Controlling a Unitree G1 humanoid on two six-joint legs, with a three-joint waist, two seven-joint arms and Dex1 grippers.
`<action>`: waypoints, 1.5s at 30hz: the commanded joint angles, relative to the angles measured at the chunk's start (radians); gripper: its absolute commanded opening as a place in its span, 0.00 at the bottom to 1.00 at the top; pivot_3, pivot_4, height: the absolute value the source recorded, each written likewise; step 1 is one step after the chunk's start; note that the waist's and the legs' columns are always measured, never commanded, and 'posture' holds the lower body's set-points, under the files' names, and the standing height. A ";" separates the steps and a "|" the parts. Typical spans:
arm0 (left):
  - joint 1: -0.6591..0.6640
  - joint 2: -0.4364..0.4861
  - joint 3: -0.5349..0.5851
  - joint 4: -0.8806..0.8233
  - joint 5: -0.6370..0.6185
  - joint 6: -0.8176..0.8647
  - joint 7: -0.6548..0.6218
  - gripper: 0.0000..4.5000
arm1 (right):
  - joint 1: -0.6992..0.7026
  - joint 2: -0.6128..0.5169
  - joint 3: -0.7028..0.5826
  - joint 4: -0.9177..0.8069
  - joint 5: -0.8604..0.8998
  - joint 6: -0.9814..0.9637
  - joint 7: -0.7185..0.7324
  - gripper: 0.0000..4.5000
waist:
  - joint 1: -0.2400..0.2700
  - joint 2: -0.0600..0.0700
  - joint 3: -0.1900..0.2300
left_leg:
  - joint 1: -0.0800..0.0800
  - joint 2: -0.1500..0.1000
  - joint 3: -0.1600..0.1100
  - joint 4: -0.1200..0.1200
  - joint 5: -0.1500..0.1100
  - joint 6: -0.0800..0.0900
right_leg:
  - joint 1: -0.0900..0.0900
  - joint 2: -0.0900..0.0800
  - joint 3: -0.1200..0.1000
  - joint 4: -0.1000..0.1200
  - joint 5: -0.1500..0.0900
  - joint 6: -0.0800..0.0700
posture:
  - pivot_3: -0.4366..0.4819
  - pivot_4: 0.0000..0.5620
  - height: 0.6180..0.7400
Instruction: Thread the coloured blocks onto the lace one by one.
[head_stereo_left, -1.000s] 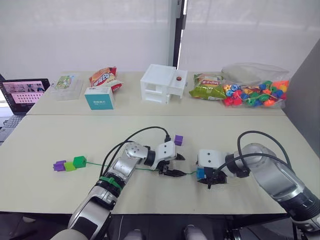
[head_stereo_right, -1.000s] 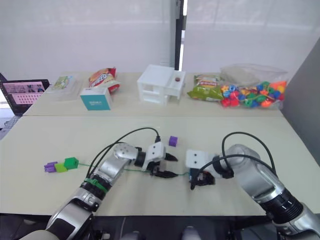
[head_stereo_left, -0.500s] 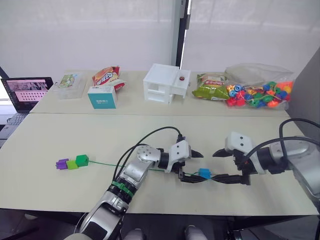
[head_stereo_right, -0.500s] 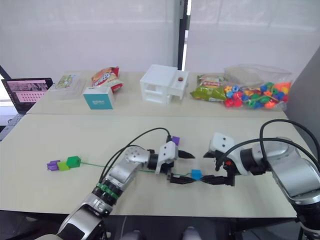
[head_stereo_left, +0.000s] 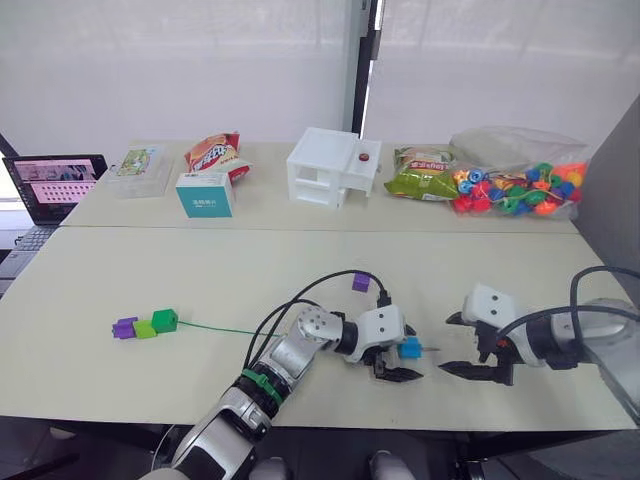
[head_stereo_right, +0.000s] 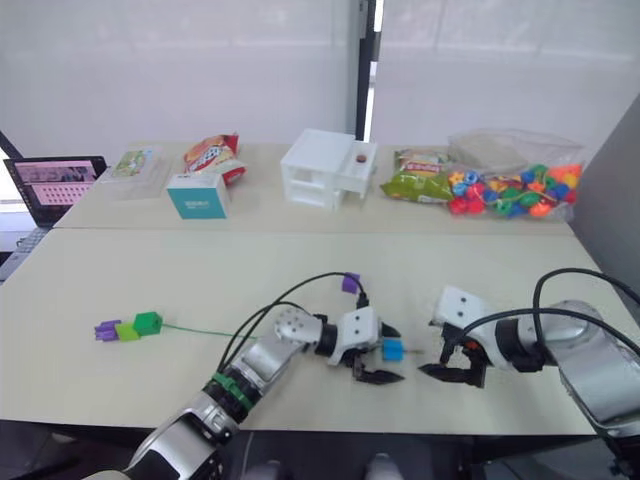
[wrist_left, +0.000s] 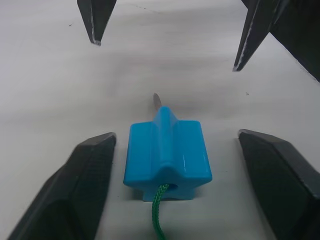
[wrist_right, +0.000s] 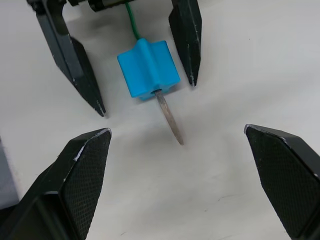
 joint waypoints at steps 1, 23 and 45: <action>-0.003 0.003 0.001 -0.039 -0.017 0.007 -0.019 0.54 | -0.011 0.006 0.056 0.017 -0.059 -0.111 -0.009 1.00 | -0.001 0.000 0.000 | 0.000 0.000 0.000 0.000 0.000 0.000 | 0.000 0.000 0.000 0.000 0.000 0.000 | 0.48 0.27 1.00; 0.010 0.020 -0.006 -0.066 -0.003 0.019 -0.015 0.32 | -0.077 0.051 0.165 0.093 -0.116 -0.130 0.032 0.07 | -0.002 0.000 0.000 | 0.000 0.000 0.000 0.000 0.000 -0.001 | 0.000 0.000 0.000 0.000 0.000 0.000 | 0.48 0.27 1.00; 0.097 0.550 0.255 -0.055 -0.152 -0.043 -0.281 0.32 | -0.194 0.066 0.232 0.141 -0.136 -0.144 0.101 0.00 | -0.034 0.001 0.000 | 0.002 0.001 -0.001 -0.001 0.000 0.000 | -0.001 0.001 0.000 0.003 0.000 0.000 | 0.48 0.27 1.00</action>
